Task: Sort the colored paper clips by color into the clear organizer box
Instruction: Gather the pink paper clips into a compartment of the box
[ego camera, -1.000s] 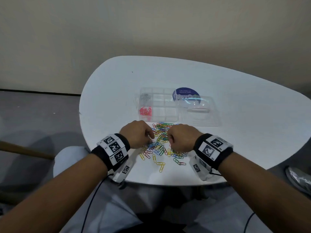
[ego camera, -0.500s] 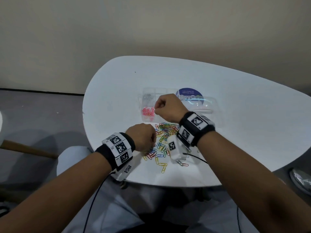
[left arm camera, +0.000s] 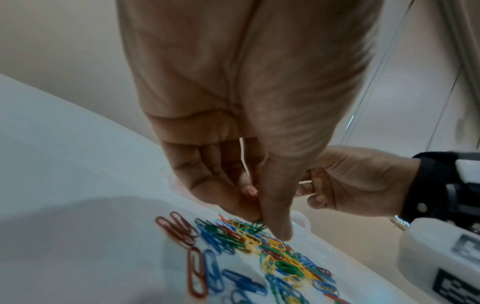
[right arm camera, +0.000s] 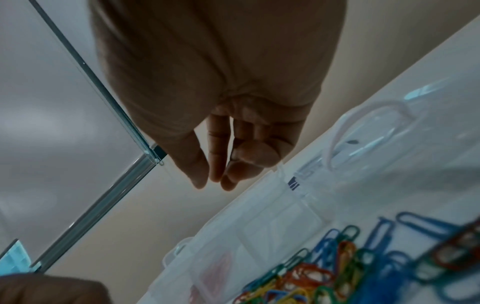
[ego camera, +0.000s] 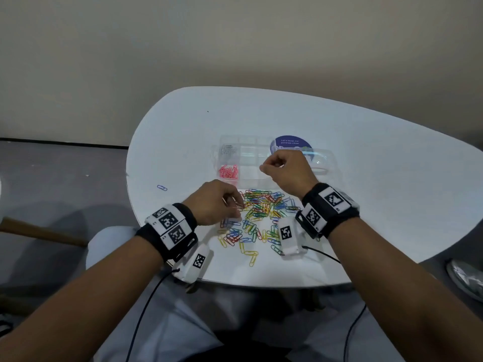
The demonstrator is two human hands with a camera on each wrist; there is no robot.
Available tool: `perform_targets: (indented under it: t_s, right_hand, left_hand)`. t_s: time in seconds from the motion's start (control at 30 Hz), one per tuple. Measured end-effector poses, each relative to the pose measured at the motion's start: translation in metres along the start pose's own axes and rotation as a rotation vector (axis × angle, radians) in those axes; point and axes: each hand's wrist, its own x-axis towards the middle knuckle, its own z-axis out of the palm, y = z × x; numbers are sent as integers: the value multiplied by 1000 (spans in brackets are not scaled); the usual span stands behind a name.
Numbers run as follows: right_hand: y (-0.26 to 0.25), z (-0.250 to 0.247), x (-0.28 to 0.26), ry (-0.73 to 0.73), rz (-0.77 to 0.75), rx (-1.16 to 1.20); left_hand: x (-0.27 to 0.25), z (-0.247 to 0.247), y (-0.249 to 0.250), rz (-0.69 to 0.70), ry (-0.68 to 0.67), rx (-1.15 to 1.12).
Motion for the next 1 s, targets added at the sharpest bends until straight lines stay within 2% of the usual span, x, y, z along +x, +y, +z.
perform_targets:
  t_s: [0.07, 0.17, 0.33, 0.5, 0.67, 0.83, 1.0]
  right_hand:
    - [3, 0, -1, -22, 9, -28]
    - [-1, 3, 1, -44, -12, -38]
    - [-11, 6, 10, -41, -68, -56]
    - [-19, 17, 28, -74, -117, -184]
    - [-35, 34, 47, -190, -166, -390]
    - [-47, 43, 56, -429, -231, -660]
    - [-57, 55, 64, -573, -304, -882]
  left_hand:
    - [0, 2, 2, -13, -5, 3]
    - [1, 5, 5, -16, 64, -14]
    - [15, -9, 8, 3, 252, -130]
    - [45, -29, 3, -74, 485, -288]
    - [62, -30, -14, -114, 432, -254]
    - [63, -32, -36, -87, 530, -366]
    - [64, -28, -43, -121, 487, -389]
